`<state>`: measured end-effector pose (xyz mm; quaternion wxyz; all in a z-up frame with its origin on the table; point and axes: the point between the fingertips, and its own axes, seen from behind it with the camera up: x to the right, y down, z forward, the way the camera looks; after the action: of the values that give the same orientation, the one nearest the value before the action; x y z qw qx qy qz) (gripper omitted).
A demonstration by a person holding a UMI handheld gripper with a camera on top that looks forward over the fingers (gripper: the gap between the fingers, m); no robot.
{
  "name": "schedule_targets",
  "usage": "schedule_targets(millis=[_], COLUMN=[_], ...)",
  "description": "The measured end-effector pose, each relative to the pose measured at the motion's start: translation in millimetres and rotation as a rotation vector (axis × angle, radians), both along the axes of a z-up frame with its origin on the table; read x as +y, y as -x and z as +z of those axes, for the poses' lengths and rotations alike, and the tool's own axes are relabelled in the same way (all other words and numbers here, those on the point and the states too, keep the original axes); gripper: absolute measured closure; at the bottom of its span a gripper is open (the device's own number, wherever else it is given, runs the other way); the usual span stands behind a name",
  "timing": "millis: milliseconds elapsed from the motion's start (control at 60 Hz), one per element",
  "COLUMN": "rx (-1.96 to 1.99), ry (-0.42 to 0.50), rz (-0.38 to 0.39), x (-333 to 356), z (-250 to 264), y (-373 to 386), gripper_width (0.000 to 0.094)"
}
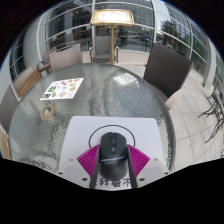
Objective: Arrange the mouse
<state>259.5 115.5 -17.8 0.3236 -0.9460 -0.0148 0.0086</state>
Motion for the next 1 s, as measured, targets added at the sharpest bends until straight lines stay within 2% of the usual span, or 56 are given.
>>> schedule_targets(millis=[50, 100, 117, 150, 383, 550, 750, 1000], rx=[0.005, 0.006, -0.001, -0.021, -0.048, -0.019, 0.027, 0.013], ry=[0.016, 0.049, 0.055, 0.05, -0.11, -0.227, -0.266, -0.277], rz=[-0.002, 0.007, 0.006, -0.001, -0.001, 0.012, 0.002, -0.027], x=[0.0, -3.5, -4.1, -4.1, -4.6, -41.7, -96.9, -159.3], z=[-0.4, 0.2, 1.9, 9.1, 127.6, 200.3, 220.5, 228.1], y=[0.4, 2.3, 1.8, 0.1, 50.5, 120.9, 190.8, 231.9], gripper_width=[0.0427, 0.024, 0.0149, 0.0063, 0.0068, 0.0061, 0.0065, 0.0066])
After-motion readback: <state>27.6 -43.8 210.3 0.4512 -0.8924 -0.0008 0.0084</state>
